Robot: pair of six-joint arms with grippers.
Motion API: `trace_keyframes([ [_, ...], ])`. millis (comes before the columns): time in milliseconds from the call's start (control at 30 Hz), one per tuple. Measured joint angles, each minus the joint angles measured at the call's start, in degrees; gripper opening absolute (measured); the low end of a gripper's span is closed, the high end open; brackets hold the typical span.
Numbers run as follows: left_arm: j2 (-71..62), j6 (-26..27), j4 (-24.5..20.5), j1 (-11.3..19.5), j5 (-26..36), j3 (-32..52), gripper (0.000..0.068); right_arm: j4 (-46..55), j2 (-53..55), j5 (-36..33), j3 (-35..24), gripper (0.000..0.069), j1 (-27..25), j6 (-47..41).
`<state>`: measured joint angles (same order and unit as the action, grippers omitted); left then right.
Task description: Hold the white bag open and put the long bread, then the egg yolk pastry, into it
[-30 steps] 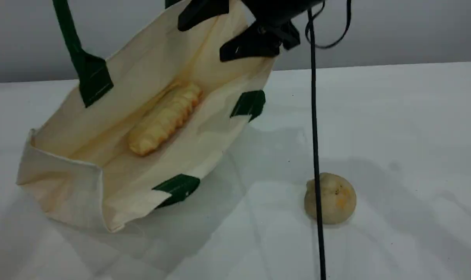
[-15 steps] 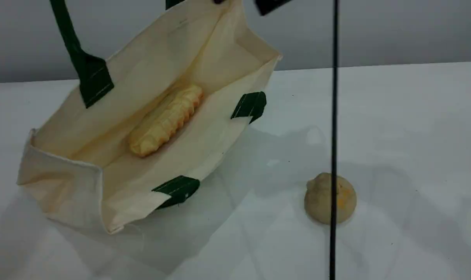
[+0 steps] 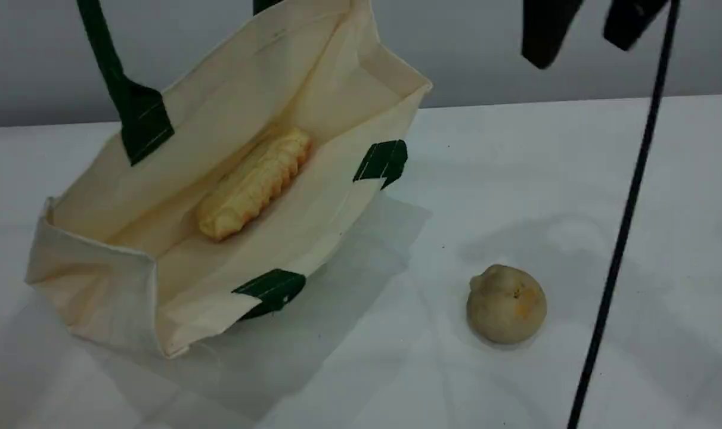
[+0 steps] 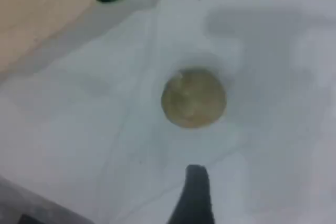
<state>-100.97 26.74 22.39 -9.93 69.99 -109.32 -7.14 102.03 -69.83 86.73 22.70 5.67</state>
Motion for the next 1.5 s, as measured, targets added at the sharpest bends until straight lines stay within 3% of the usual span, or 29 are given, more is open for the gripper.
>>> trace_keyframes([
  [233, 0.00, 0.00, 0.11, 0.00, 0.00, 0.00, 0.0074, -1.56, -1.47, -0.08, -1.91, 0.0582, 0.12, -1.13],
  [833, 0.00, 0.00, 0.04, 0.00, 0.00, 0.00, 0.0074, -2.36, -11.83, 0.29, -20.21, 0.0582, 0.12, -4.09],
  [1133, 0.00, 0.00, 0.10, 0.00, 0.00, 0.00, 0.0074, -6.79, -10.53, 16.26, -28.83, 0.0582, 0.12, -3.93],
  [1500, 0.00, 0.00, 0.32, 0.00, 0.00, 0.00, 0.0074, -9.92, 0.01, 26.74, -29.24, 0.0582, 0.12, -2.14],
])
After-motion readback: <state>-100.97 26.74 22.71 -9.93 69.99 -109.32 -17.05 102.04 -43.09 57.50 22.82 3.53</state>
